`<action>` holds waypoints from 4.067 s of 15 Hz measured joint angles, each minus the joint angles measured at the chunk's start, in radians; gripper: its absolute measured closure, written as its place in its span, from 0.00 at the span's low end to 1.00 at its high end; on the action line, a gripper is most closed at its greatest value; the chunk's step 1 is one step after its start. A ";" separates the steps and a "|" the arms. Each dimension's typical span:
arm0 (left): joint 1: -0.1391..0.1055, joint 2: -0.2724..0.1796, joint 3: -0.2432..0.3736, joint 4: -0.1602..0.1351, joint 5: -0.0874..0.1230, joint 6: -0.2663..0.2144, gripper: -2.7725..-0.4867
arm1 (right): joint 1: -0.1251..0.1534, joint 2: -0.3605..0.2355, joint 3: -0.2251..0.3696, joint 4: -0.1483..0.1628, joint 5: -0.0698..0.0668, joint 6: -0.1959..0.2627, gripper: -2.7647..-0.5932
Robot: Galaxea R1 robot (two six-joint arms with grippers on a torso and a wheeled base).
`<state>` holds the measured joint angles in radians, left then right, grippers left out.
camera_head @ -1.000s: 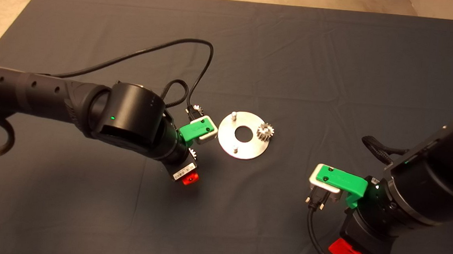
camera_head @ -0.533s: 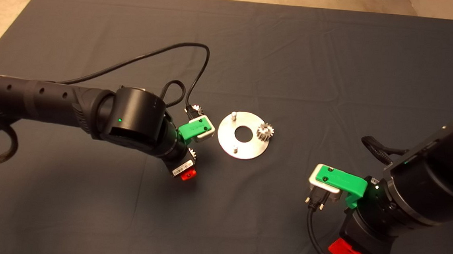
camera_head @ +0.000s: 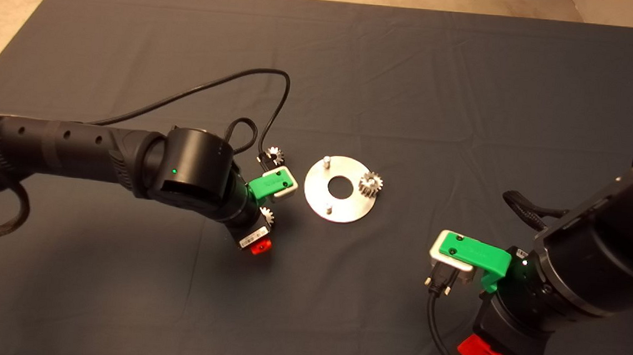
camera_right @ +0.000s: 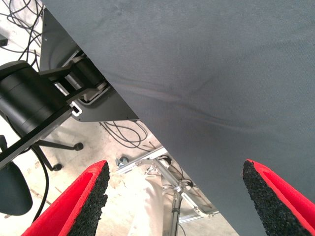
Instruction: Install three planetary gears onto the carrier pins
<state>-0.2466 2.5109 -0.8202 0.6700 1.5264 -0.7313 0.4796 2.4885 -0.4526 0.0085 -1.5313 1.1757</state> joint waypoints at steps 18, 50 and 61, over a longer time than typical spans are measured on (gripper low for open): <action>0.003 0.019 -0.041 0.003 0.000 -0.024 0.21 | 0.000 0.005 0.003 0.000 0.000 0.000 0.35; 0.009 0.024 -0.050 0.004 -0.036 -0.117 0.55 | 0.000 0.008 0.003 0.000 0.000 0.000 0.35; 0.033 0.024 -0.049 0.004 -0.061 -0.124 0.55 | 0.000 0.008 0.003 0.000 0.000 0.000 0.35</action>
<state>-0.2134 2.5349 -0.8694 0.6743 1.4649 -0.8557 0.4796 2.4964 -0.4498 0.0085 -1.5313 1.1753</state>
